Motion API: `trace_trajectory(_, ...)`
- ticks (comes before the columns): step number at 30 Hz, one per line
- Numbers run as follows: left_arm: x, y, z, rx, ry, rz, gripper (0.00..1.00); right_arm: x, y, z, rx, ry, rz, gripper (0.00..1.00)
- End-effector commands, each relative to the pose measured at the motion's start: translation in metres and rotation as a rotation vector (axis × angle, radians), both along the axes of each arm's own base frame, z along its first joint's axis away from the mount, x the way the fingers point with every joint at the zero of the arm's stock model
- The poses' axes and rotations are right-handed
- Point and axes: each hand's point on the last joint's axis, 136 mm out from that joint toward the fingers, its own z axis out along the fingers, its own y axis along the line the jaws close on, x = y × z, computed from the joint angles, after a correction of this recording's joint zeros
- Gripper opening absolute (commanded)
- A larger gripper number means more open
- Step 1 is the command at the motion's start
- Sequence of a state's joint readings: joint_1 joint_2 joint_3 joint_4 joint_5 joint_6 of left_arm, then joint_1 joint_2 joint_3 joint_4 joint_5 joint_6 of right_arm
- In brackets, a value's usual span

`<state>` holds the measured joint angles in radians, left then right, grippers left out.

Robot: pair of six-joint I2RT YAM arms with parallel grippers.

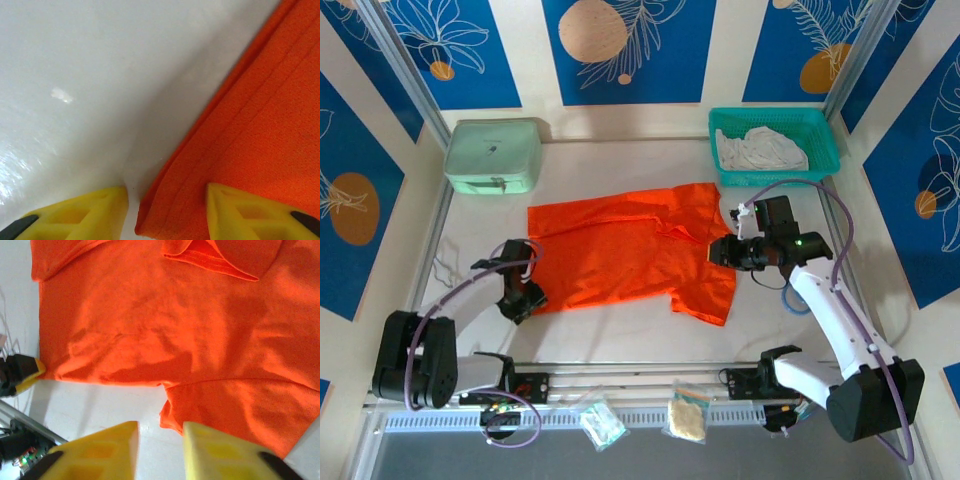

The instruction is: Fold and stack the t-shirts

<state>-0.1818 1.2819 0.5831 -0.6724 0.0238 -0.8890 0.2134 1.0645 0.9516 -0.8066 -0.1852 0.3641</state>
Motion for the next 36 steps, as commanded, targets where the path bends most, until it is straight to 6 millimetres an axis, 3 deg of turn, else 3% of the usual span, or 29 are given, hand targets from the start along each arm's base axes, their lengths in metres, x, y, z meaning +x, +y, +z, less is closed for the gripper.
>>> trace_trajectory(1,0.009,-0.008,-0.016,-0.024,-0.008,-0.021,0.46,0.001,0.008,0.025,0.027,-0.062,0.067,0.38)
trace_trajectory(7,0.031,-0.01,-0.022,-0.004,-0.025,-0.055,0.39,0.0,0.025,0.063,-0.035,-0.231,0.224,0.44)
trace_trajectory(11,0.043,-0.008,-0.019,0.025,-0.044,-0.089,0.29,-0.011,0.037,0.062,-0.206,-0.362,0.439,0.46)
trace_trajectory(14,0.05,-0.008,-0.018,0.034,-0.051,-0.117,0.13,-0.035,0.043,0.036,-0.37,-0.429,0.711,0.49)
trace_trajectory(17,0.054,-0.007,-0.017,0.05,-0.058,-0.138,0.0,-0.052,0.029,-0.002,-0.609,-0.435,0.949,0.55)
trace_trajectory(19,0.056,-0.004,-0.014,0.065,-0.066,-0.144,0.0,-0.062,0.02,-0.021,-0.701,-0.412,1.056,0.57)
trace_trajectory(23,0.061,-0.004,-0.009,0.07,-0.093,-0.147,0.0,-0.096,0.019,-0.043,-0.713,-0.383,1.267,0.59)
trace_trajectory(28,0.063,-0.005,-0.002,0.061,-0.13,-0.154,0.0,-0.119,-0.009,-0.084,-0.806,-0.271,1.469,0.61)
trace_trajectory(31,0.061,-0.005,0.003,0.061,-0.149,-0.161,0.0,-0.124,-0.015,-0.109,-0.824,-0.239,1.528,0.62)
trace_trajectory(36,0.059,-0.004,0.009,0.059,-0.177,-0.169,0.0,-0.115,-0.007,-0.132,-0.828,-0.266,1.529,0.64)
